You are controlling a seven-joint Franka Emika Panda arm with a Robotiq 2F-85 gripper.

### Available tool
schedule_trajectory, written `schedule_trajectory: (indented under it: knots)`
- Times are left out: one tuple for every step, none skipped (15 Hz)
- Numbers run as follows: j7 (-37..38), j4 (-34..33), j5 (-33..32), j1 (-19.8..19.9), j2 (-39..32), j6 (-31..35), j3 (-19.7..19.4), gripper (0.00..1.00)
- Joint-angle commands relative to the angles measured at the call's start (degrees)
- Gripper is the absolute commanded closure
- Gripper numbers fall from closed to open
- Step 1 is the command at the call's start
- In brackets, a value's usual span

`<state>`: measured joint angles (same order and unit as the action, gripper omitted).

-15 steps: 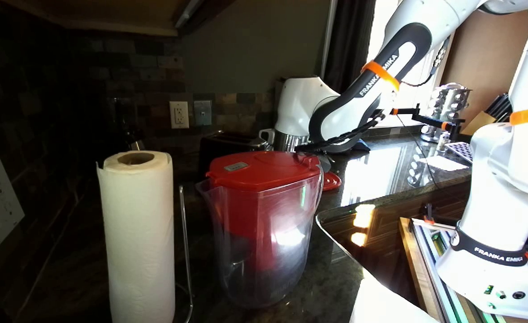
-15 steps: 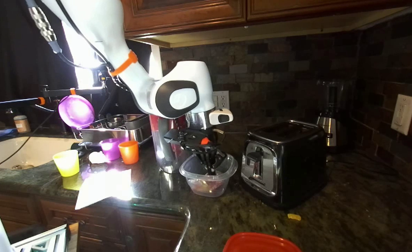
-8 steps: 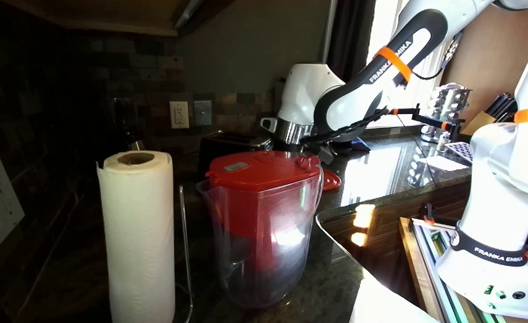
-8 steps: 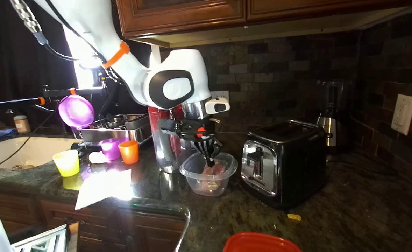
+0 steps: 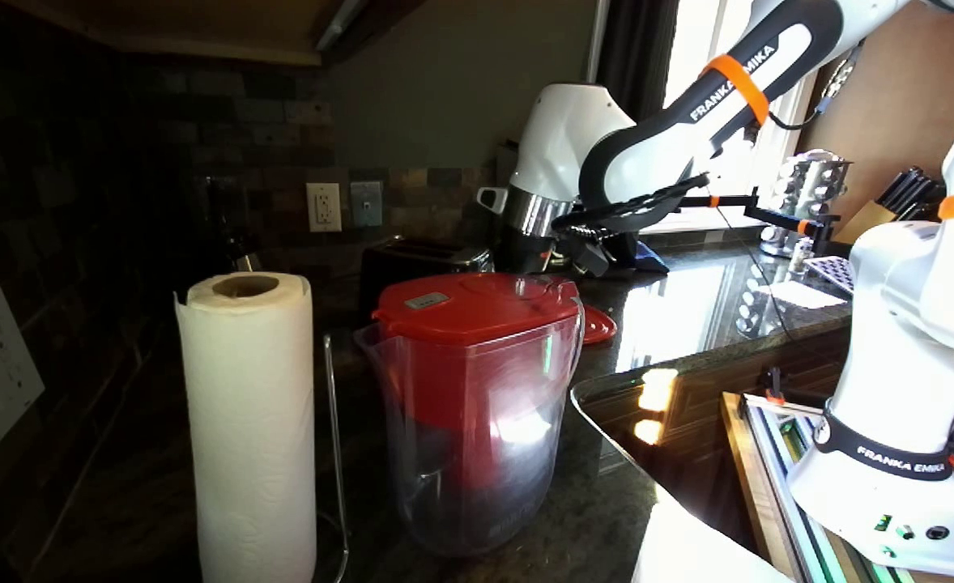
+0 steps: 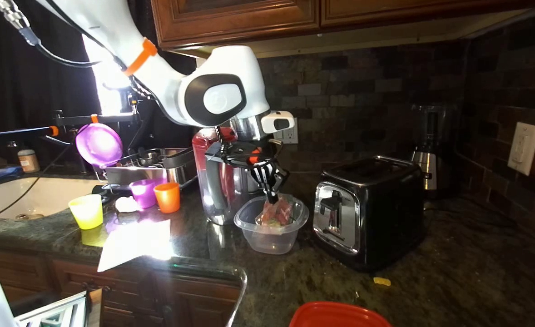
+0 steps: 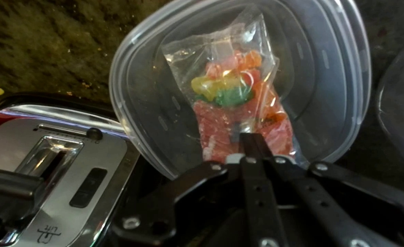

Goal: Take the red lid off the tupperware then remove the object in it and place it on the counter top

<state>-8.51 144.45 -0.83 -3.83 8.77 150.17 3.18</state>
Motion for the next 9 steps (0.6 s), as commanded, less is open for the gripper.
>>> schedule_trajectory:
  knots:
    - [1.7,1.3,0.7,-0.8,4.7,-4.1,0.4,1.0]
    - [1.9,1.2,0.8,-0.9,5.6,-5.5,0.5,1.0]
    - [2.2,1.1,0.6,-1.1,6.6,-6.7,0.7,1.0]
    - [2.4,0.9,0.7,-1.3,7.8,-8.2,0.8,1.0]
    - [2.8,0.8,0.6,-1.4,8.8,-9.1,0.9,1.0]
    - [3.0,0.6,0.7,-1.6,9.9,-10.4,1.0,1.0]
    - [3.5,0.5,0.6,-1.6,11.2,-11.3,1.2,1.0]
    - [3.7,0.2,0.7,-1.8,12.2,-12.3,1.2,1.0]
    - [4.1,-0.3,0.7,-1.8,13.1,-13.7,1.2,1.0]
